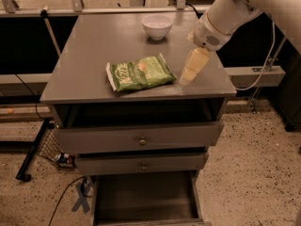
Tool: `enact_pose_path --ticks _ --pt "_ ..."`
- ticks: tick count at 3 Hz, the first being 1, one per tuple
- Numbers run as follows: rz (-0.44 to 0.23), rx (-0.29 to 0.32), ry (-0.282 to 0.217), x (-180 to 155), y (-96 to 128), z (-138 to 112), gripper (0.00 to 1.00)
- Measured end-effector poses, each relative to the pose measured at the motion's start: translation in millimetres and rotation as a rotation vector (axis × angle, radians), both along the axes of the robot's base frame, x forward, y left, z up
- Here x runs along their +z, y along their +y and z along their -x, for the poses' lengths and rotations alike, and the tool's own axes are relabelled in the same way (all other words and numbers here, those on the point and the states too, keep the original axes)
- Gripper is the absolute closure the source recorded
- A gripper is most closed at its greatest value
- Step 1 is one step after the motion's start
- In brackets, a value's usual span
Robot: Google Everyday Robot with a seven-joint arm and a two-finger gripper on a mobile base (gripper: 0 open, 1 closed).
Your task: Place green jalapeno chip bag into bottom drawer
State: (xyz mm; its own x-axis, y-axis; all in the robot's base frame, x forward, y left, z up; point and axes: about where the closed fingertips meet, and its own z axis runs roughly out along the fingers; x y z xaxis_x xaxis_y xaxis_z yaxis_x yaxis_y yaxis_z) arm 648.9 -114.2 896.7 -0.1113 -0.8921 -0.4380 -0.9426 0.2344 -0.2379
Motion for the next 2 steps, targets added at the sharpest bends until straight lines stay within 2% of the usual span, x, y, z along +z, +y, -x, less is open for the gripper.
enact_pose_path --ticks 1,2 --pt "-0.044 -0.026 0.017 -19.3 13.1 -17.3 0.0" --pt "-0.06 -0.027 0.025 -37.0 34.0 -26.4 0.0"
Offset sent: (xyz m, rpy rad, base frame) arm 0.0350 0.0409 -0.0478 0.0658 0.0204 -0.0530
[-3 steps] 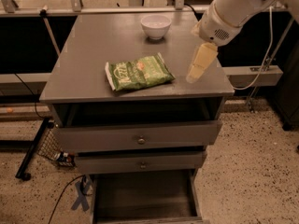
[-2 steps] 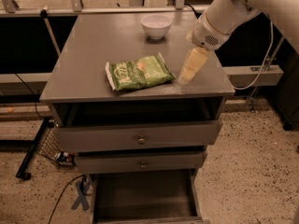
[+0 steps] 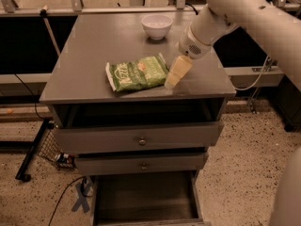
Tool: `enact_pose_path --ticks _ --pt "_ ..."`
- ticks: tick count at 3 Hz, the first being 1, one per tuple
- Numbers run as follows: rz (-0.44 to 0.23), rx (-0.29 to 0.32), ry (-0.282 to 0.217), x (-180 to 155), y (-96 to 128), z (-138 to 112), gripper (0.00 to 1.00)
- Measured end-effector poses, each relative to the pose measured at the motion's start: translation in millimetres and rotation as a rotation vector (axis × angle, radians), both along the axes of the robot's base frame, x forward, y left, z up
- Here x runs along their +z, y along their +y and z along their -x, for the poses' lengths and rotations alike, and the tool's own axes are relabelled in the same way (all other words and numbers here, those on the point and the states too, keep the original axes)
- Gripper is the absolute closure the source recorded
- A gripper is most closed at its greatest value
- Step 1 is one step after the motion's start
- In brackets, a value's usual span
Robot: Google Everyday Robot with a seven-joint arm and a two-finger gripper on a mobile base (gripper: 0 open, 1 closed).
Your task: Place green jalapeno chip bag into bottom drawer
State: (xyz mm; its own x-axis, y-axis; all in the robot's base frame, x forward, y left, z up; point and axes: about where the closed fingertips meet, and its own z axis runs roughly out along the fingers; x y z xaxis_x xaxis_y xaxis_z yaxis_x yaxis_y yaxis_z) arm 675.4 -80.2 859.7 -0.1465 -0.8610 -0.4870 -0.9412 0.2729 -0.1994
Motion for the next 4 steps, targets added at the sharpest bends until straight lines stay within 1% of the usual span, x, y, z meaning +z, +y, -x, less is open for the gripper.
enact_pose_path --ticks 1,2,3,4 --pt "-0.01 0.022 0.006 -8.7 16.6 -1.8 0.0" --pt "-0.023 0.042 0.028 -19.6 28.8 -3.8 0.0" --pt "-0.036 0.05 0.03 -22.4 33.1 -6.9 0.16" --pt "-0.052 0.059 0.023 -17.1 33.8 -8.6 0.38"
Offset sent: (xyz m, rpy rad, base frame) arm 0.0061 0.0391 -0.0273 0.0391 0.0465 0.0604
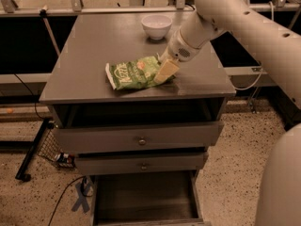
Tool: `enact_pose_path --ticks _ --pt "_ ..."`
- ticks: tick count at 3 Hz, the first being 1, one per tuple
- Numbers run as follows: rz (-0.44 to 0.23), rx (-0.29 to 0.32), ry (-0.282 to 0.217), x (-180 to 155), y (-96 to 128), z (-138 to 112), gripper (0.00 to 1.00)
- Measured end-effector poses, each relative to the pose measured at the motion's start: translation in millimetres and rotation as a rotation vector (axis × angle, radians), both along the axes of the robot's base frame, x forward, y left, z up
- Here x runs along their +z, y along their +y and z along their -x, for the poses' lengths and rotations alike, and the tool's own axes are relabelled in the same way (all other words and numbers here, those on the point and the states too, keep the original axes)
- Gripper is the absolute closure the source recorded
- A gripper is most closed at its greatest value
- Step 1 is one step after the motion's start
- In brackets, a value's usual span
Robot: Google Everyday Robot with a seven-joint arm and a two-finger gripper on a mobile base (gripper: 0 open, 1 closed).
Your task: Place green jalapeno chip bag into bottom drawer
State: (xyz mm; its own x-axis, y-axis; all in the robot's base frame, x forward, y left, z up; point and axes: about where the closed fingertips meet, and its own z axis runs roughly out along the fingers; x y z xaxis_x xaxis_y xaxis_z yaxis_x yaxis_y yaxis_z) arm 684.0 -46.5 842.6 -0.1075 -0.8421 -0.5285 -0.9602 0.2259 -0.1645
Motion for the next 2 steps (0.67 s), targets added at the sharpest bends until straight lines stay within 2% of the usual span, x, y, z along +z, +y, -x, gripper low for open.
enact_pose_path --ticks 2 --pt "-0.039 0.019 -0.028 17.9 -6.4 6.1 0.85"
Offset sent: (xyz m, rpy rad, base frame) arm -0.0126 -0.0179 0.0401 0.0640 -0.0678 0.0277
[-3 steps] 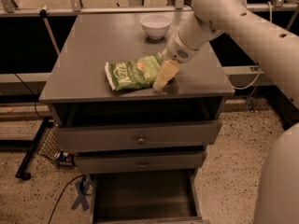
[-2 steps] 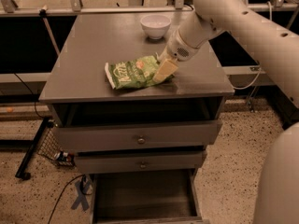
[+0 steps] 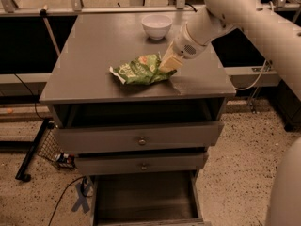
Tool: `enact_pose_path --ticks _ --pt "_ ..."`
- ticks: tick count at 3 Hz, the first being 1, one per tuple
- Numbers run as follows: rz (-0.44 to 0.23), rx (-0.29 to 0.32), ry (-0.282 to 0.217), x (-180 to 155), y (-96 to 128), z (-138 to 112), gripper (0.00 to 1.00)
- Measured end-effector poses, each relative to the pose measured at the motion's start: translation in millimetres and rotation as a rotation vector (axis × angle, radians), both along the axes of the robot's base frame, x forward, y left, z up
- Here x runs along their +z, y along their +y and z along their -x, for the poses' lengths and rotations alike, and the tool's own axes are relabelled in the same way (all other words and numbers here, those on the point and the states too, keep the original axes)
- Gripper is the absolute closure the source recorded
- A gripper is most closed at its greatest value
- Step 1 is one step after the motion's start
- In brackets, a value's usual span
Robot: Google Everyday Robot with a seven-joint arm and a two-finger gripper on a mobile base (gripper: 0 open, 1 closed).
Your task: Place green jalapeno chip bag into bottom drawer
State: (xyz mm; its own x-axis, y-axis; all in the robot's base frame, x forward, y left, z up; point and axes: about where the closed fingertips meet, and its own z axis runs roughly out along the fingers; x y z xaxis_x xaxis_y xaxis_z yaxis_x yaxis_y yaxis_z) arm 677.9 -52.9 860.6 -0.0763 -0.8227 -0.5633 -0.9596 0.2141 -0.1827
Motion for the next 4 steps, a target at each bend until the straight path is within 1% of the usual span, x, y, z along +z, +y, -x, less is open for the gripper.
enact_pose_path --ticks 1,2,3,4 --pt "0.046 -0.029 -0.054 31.9 -20.5 26.6 1.0" --pt "0.101 -0.06 -0.1 69.3 -31.9 62.1 1.0" --pt "0.101 -0.059 -0.1 69.2 -31.8 62.1 1.0" --pt "0.092 -0.059 -0.118 76.5 -30.1 82.0 1.0"
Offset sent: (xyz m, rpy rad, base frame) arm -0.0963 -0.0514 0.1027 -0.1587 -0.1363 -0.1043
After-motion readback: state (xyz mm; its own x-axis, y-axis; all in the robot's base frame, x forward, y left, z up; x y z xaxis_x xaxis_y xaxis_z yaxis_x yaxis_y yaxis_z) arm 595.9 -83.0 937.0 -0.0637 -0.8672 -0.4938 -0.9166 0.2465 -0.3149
